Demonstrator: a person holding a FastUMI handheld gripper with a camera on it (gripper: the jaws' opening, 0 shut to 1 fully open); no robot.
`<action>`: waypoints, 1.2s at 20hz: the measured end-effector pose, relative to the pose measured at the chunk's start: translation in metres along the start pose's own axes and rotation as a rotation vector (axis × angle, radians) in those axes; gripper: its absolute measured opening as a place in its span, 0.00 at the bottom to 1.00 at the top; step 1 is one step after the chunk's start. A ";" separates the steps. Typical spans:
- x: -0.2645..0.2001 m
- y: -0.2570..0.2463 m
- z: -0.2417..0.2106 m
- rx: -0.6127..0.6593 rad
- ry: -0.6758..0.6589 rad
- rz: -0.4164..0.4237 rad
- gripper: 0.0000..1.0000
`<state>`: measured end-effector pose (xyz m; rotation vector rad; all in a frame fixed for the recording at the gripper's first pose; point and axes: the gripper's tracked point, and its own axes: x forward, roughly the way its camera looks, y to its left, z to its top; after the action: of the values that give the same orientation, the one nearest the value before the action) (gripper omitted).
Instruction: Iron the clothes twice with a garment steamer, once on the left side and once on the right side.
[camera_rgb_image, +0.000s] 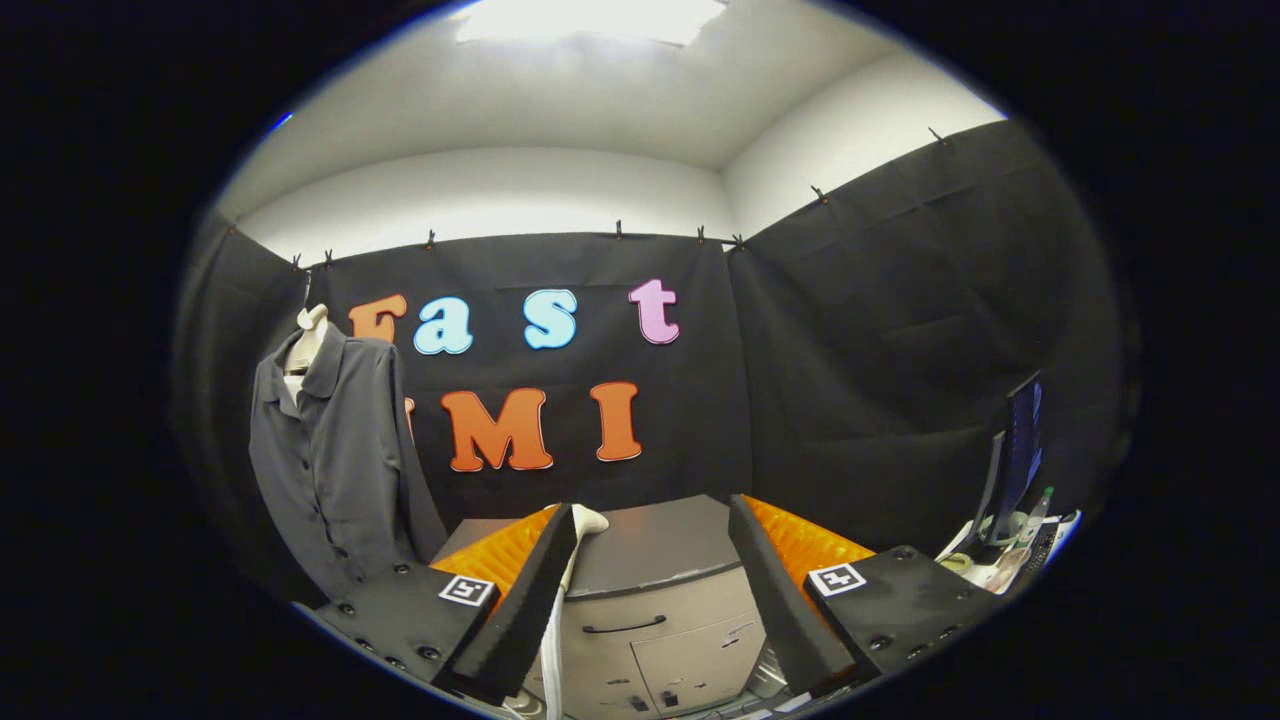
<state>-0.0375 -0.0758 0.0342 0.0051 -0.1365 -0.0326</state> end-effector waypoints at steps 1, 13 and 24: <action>-0.001 0.002 0.002 0.002 0.000 0.005 0.98; 0.047 -0.019 -0.037 0.108 0.166 0.018 0.98; 0.177 0.056 -0.038 0.105 0.370 0.191 0.98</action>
<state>0.1445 -0.0254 0.0205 0.1027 0.2322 0.1660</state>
